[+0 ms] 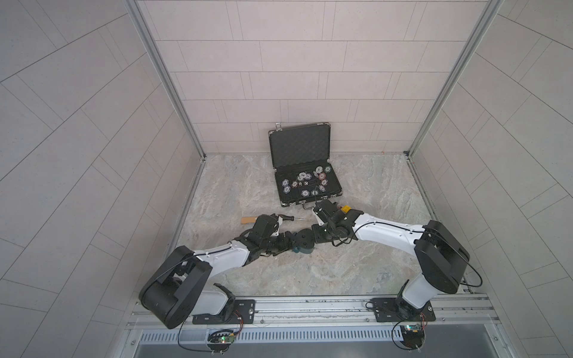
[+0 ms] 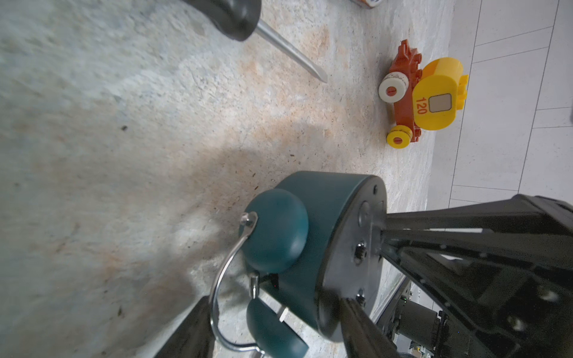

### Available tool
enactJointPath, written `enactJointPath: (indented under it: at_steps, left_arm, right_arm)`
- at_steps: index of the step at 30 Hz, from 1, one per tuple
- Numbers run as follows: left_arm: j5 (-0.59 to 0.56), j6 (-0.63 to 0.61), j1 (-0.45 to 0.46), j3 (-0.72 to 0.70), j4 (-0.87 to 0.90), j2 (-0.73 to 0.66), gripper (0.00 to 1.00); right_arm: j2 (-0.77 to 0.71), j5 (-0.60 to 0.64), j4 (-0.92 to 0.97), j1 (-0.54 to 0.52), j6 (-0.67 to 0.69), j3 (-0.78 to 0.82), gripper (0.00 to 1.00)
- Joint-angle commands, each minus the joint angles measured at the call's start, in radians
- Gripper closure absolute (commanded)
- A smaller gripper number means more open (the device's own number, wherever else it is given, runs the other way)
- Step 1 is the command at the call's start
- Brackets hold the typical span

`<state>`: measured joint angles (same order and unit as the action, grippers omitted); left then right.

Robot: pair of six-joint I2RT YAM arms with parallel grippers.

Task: Remove the battery from the alarm
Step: Remove the cover from the alarm.

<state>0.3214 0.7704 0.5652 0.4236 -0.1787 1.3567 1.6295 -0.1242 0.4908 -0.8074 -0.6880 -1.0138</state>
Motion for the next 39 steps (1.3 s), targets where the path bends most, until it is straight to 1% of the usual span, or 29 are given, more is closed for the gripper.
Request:
enactJointPath:
  at_steps: [1,6,9,12,16,18,21,29,32,37,39]
  left_arm:
    - [-0.003,-0.016,0.005,-0.008,0.053,0.031,0.37]
    - [0.005,-0.022,0.002,-0.006,0.049,0.036,0.37]
    - [0.013,-0.024,0.002,-0.006,0.048,0.044,0.37]
    - [0.014,-0.029,-0.002,-0.003,0.06,0.05,0.37]
    - [0.011,-0.034,-0.011,-0.001,0.075,0.057,0.38]
    - [0.014,-0.036,-0.015,0.003,0.075,0.064,0.38]
    - [0.027,-0.04,-0.015,0.014,0.073,0.082,0.39]
    - [0.035,-0.041,-0.019,0.02,0.078,0.088,0.39]
    - [0.035,-0.04,-0.022,0.023,0.078,0.091,0.39]
    - [0.04,-0.04,-0.025,0.029,0.077,0.09,0.39]
    - [0.042,-0.04,-0.026,0.031,0.078,0.088,0.39]
  right_arm:
    - [0.04,0.085,0.134,-0.001,-0.006,0.037,0.79]
    - [0.078,0.058,0.11,0.002,-0.004,0.031,0.79]
    - [0.115,-0.005,0.063,0.009,0.008,0.026,0.79]
    - [0.104,-0.175,-0.071,0.046,0.027,0.085,0.78]
    - [0.054,-0.417,-0.302,0.109,0.048,0.201,0.77]
    - [0.04,-0.494,-0.405,0.127,0.039,0.234,0.73]
    - [0.048,-0.571,-0.5,0.141,0.009,0.248,0.67]
    - [0.016,-0.632,-0.669,0.154,-0.067,0.286,0.55]
    - [0.007,-0.638,-0.68,0.159,-0.072,0.291,0.53]
    - [-0.019,-0.661,-0.73,0.16,-0.085,0.301,0.41]
    - [-0.038,-0.664,-0.73,0.159,-0.082,0.304,0.37]
